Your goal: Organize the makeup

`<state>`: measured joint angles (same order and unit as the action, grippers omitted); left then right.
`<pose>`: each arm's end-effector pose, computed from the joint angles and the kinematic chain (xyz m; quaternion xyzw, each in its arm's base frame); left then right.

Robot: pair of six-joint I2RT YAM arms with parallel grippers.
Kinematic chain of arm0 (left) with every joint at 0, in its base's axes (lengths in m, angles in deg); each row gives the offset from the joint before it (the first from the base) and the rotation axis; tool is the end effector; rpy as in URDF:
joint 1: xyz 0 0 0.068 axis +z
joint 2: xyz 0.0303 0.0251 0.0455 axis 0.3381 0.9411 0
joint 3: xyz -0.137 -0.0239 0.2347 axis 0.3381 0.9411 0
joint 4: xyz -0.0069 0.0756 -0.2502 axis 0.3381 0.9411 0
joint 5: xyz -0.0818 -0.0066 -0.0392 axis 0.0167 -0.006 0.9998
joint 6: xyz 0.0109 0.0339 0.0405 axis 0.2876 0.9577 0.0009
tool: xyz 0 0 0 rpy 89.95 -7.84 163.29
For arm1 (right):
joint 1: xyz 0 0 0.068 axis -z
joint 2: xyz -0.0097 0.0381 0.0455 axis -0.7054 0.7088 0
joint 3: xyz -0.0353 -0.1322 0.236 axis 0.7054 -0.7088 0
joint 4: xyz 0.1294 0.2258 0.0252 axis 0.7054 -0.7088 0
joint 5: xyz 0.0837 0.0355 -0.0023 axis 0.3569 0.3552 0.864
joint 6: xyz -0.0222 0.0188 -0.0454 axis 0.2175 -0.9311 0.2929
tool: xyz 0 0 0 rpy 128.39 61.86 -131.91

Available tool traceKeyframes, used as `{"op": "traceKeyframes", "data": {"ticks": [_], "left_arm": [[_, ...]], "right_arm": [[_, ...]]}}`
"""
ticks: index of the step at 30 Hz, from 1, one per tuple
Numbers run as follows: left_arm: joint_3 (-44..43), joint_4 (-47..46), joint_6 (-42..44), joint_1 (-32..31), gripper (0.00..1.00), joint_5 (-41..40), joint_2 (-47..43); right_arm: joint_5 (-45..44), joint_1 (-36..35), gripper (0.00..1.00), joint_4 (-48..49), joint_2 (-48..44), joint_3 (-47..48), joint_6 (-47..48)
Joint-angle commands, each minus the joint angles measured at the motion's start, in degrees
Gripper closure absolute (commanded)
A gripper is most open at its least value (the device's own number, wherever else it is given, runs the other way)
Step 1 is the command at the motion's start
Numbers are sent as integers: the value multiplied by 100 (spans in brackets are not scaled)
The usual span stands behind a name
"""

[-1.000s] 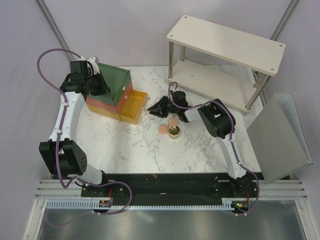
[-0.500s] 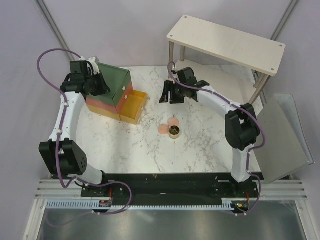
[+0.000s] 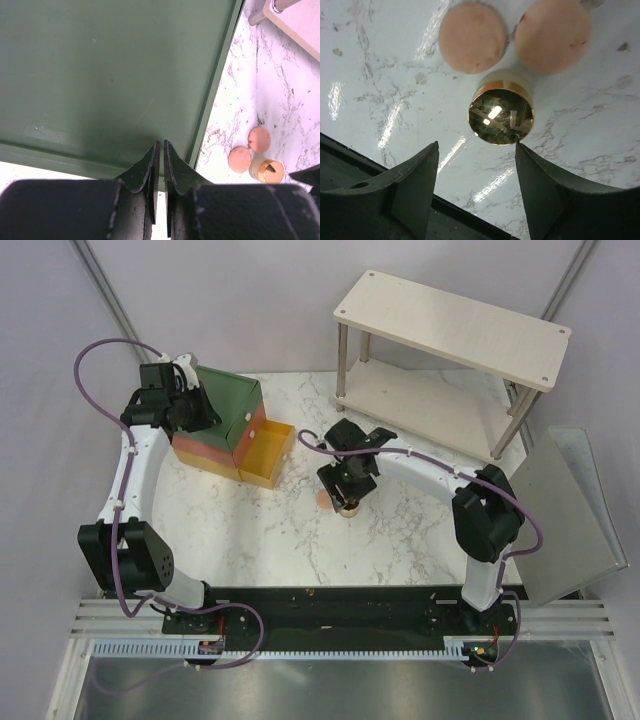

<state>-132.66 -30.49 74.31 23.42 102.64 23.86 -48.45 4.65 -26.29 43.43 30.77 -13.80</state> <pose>0.3325 0.0116 0.3552 -0.0431 0.9047 -0.1428 0.3990 0.2922 0.2518 0.2334 -0.2553 0.9485 0.1245 0.1403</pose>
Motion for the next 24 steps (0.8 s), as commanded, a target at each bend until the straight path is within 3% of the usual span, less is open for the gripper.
{"op": "traceKeyframes", "data": {"ticks": [1,13,24], "left_arm": [[288,528,174,21,85,-13,100],[376,492,148,21,84,23,47],[420,483,174,21,84,-4,3]], "right_arm": [[-211,-198,30,-98,-230,-298,11],[-712,-225,25,158,182,-307,55],[-369,-225,25,562,745,-158,28]]}}
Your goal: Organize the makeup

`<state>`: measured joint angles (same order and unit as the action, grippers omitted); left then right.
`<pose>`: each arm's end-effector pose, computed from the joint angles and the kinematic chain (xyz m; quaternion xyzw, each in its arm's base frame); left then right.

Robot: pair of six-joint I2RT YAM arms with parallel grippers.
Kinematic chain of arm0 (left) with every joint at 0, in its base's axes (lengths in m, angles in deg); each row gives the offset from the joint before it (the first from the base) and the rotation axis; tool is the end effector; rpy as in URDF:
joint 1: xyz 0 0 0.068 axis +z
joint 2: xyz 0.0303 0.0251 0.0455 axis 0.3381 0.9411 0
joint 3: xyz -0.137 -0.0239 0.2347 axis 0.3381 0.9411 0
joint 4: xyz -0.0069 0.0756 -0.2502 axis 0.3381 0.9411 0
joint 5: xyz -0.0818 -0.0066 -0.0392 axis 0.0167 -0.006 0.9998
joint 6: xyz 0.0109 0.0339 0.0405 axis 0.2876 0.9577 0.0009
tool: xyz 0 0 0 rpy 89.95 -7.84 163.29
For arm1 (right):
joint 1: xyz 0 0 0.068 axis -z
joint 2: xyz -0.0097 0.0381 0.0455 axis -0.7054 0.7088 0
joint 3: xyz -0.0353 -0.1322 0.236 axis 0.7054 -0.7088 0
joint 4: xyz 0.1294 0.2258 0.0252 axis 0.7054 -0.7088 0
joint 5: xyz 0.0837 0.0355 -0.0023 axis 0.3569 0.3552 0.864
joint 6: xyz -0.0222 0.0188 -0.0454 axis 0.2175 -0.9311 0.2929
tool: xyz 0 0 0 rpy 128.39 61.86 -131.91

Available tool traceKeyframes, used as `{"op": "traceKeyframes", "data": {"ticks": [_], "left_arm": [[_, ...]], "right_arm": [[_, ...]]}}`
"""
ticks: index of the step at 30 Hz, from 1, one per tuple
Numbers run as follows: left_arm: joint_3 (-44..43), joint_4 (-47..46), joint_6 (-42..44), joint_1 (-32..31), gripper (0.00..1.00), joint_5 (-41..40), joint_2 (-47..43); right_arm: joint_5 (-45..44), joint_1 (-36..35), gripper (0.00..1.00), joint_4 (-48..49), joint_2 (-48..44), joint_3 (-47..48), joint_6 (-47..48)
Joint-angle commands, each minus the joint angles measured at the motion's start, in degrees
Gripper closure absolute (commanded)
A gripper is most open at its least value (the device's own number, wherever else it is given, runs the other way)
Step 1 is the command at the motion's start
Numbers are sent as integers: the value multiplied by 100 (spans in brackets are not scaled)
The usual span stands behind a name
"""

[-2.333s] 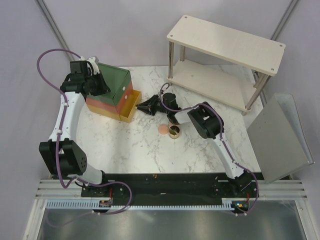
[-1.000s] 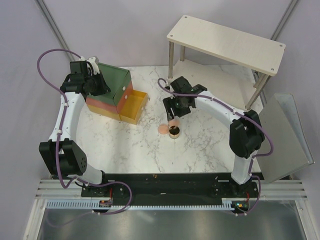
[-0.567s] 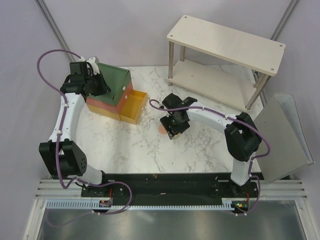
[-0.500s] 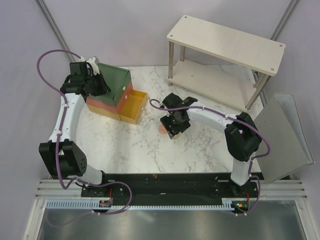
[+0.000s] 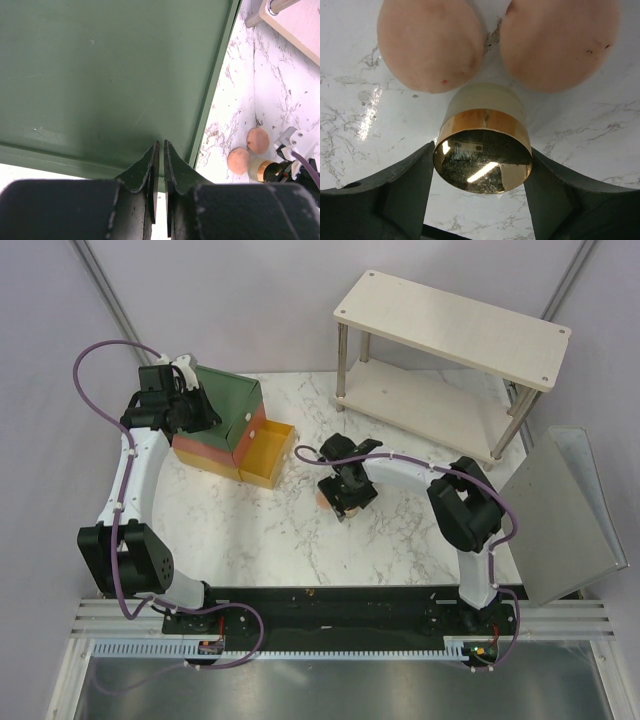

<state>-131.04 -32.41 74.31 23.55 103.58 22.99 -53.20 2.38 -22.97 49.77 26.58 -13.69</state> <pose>0.3304 0.0116 0.3535 -0.0390 0.9000 -0.1495 0.4076 0.2873 0.2641 0.1740 -0.2700 0.9555 0.0629 0.1010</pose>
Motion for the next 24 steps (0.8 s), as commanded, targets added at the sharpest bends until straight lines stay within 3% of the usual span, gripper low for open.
{"op": "traceKeyframes", "data": {"ticks": [1,10,13,14,16,24], "left_arm": [[258,676,166,-1,84,-98,82],[258,693,174,7,84,-124,82],[258,685,192,8,84,-124,82],[267,685,192,8,84,-124,73],[267,685,201,-1,84,-142,73],[250,693,218,8,84,-151,82]], "right_arm": [[88,3,26,230,164,297,26],[17,20,36,283,480,490,123],[43,20,50,318,577,534,140],[61,20,64,309,595,543,158],[52,20,77,309,560,535,167],[61,20,83,221,130,499,158]]}}
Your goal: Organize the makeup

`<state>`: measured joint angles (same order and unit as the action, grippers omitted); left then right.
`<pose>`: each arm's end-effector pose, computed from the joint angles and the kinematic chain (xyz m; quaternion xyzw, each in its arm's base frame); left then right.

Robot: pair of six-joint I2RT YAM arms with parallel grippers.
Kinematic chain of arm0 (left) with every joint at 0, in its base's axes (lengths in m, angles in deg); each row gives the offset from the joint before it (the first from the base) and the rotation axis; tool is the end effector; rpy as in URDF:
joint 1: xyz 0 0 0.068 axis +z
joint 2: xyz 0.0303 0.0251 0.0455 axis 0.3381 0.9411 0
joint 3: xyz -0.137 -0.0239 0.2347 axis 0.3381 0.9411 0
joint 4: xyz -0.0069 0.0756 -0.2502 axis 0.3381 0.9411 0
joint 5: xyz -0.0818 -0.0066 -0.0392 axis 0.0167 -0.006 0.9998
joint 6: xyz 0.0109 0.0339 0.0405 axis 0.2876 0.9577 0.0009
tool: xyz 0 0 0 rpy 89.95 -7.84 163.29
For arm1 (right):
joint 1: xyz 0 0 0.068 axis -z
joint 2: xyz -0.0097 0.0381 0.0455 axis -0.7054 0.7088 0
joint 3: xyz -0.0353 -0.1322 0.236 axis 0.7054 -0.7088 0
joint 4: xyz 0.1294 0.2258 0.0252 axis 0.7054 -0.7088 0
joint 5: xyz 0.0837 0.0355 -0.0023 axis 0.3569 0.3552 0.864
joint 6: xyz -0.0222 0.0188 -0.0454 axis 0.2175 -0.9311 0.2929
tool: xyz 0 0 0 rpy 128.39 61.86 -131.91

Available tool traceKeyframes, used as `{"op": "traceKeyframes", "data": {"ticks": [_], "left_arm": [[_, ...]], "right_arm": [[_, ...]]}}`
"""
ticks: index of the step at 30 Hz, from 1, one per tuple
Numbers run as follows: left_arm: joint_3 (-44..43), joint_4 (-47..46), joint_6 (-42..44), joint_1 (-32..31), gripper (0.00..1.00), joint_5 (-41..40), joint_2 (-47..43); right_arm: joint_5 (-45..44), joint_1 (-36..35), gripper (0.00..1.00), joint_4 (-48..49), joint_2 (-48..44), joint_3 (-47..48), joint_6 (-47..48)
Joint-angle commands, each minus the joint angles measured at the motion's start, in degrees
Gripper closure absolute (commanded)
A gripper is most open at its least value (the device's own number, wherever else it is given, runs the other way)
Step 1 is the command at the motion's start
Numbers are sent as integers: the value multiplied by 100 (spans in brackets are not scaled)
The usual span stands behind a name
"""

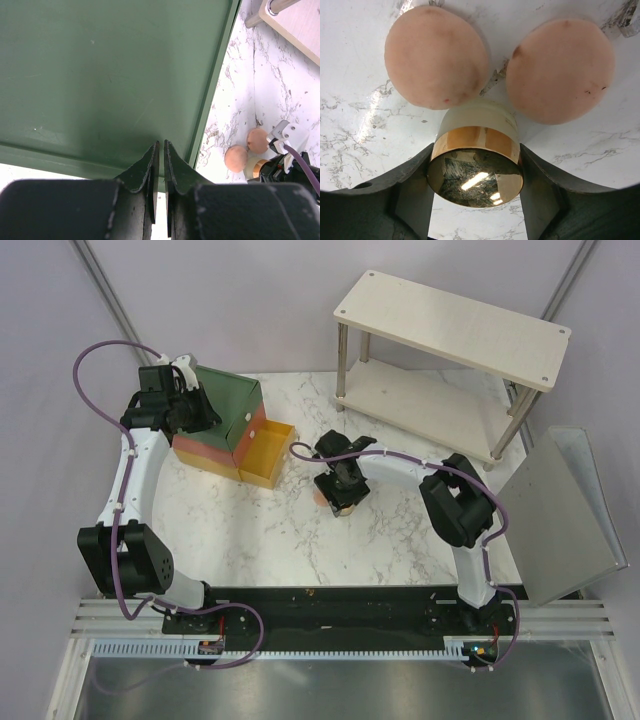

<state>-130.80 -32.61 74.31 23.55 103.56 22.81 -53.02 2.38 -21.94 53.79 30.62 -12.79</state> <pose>0.3298 0.0116 0.3534 -0.0388 0.8995 -0.1494 0.4087 0.3011 0.2768 0.1667 -0.2775 0.9522 0.0675 0.1089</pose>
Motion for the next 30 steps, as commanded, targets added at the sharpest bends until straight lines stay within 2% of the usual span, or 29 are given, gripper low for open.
{"op": "traceKeyframes", "data": {"ticks": [1,10,20,30], "left_arm": [[234,704,218,-1,84,-157,99],[190,713,236,7,84,-175,125],[199,704,201,-10,84,-113,152],[243,713,174,8,84,-96,117]], "right_arm": [[61,20,83,101,-351,165,60],[193,20,87,-119,-572,1280,95],[869,12,85,-251,455,3397,51],[1353,-111,85,-93,1335,4665,-213]]}}
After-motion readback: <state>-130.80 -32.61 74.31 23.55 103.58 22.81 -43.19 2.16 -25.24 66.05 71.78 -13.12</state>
